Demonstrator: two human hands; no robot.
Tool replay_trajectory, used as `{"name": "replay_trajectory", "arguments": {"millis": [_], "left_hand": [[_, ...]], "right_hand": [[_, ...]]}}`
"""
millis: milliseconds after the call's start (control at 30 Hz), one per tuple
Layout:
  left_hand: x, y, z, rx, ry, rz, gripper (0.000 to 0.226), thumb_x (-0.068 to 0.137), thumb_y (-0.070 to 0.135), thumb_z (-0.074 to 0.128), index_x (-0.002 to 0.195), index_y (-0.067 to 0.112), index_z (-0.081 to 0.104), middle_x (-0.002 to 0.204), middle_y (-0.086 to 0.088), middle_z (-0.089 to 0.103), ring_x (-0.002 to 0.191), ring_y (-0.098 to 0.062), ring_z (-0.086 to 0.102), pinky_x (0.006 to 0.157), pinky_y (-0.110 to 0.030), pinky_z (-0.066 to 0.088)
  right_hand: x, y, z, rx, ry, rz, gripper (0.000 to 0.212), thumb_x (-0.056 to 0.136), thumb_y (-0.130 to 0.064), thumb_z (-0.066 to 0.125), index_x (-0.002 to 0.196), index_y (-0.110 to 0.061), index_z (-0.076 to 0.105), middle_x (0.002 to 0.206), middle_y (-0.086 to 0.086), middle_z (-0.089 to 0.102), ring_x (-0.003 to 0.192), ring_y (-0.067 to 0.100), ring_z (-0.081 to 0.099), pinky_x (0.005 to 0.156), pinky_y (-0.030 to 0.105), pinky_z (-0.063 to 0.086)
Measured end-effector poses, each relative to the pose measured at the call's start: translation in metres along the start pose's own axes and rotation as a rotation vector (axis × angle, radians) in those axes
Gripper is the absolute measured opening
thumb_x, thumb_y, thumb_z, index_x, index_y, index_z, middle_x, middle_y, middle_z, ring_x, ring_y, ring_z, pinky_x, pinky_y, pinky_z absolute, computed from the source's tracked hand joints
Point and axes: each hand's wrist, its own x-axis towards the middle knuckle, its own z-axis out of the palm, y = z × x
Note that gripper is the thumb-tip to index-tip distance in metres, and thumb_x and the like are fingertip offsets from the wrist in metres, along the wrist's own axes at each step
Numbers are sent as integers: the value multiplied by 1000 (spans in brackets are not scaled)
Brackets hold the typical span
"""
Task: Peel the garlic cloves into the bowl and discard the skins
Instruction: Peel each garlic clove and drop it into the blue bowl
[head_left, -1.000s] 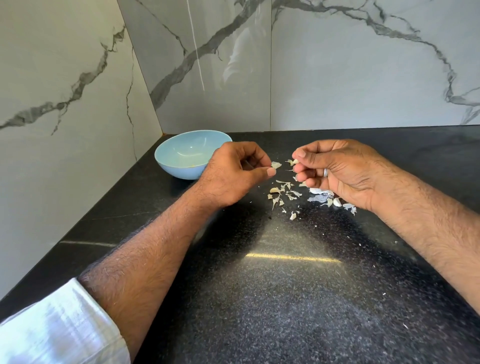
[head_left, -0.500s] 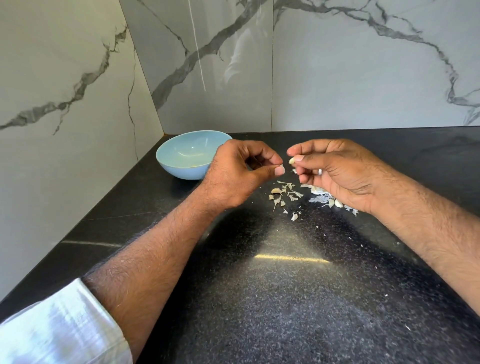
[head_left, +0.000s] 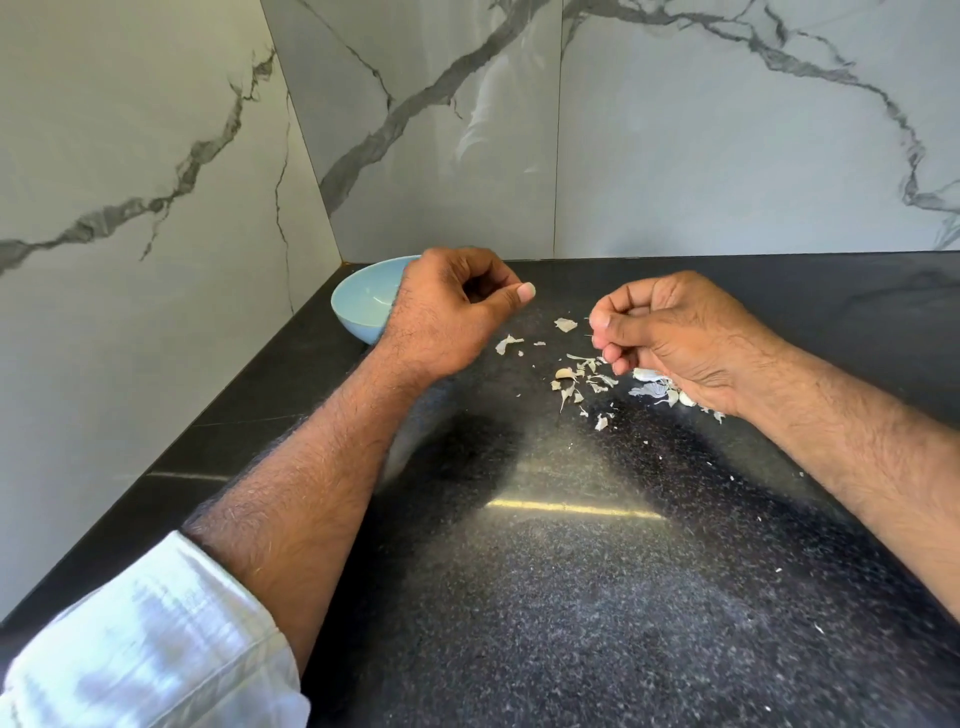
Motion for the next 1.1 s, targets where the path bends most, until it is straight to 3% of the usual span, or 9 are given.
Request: {"name": "replay_trajectory", "arguments": {"millis": [200,267,367,467,567,667,733,967,1100], "left_hand": [[8,-11,-24,105,62,-53,18,94,42,80,84,27,77,74,15,71,70,1,64,65,-19,48],[11,-22,-32,139,71,-98,16,93,41,80,86,28,77,79,16,72,75,0,65,71,-24,52],[14,-42,-49,205,138,-173,13,90,36,83,84,27,76,80,14,70,75,-6,62,72,-28,51],[18,-57,-65,242,208,-243,14,87,31,83,78,25,73,74,13,68,72,-9,63,69,-28,50],[19,-65,-76,282,249,-281,14,87,31,81,77,27,72,75,13,68,74,-10,64,71,-30,52],[17,-64,-78,310,284,-289,6,90,26,74,89,27,79,83,11,72,82,-16,68,77,-34,58],[16,-60,-76,324,302,-279,19,89,21,67,99,26,82,91,9,74,86,-18,69,78,-33,57],[18,-50,-63,347,342,-199,20,88,23,66,105,27,76,90,12,71,85,-16,66,75,-31,54],[17,-40,-37,293,246,-89,12,91,26,70,101,27,75,83,13,68,76,-10,60,73,-29,49]], "right_hand": [[12,-19,14,-274,83,-74,22,90,-36,81,83,-14,81,70,0,72,61,10,56,58,25,50],[23,-26,27,-303,27,-29,9,95,-22,77,89,-17,83,80,0,76,73,13,64,68,29,54],[44,-44,51,-324,-12,-18,14,95,-1,73,98,-11,81,89,6,80,79,15,73,76,30,61],[66,-61,77,-325,-34,-80,9,89,-4,81,97,-5,77,84,9,80,74,17,75,71,30,61],[95,-65,103,-450,-1,-157,8,85,-13,86,89,-15,80,79,2,79,72,13,74,71,33,61],[118,-61,122,-727,-27,-204,4,87,-21,84,87,-24,81,84,-6,77,81,12,73,70,29,61],[128,-58,130,-797,-72,-166,4,89,-21,81,89,-25,81,89,-7,75,83,12,72,64,26,58],[123,-67,94,-665,-4,-148,19,71,-24,96,80,-22,79,76,-11,75,78,7,68,66,24,48],[87,-62,41,-618,42,-159,18,75,-19,94,85,-22,79,71,-17,72,70,-1,63,70,22,47]]}}
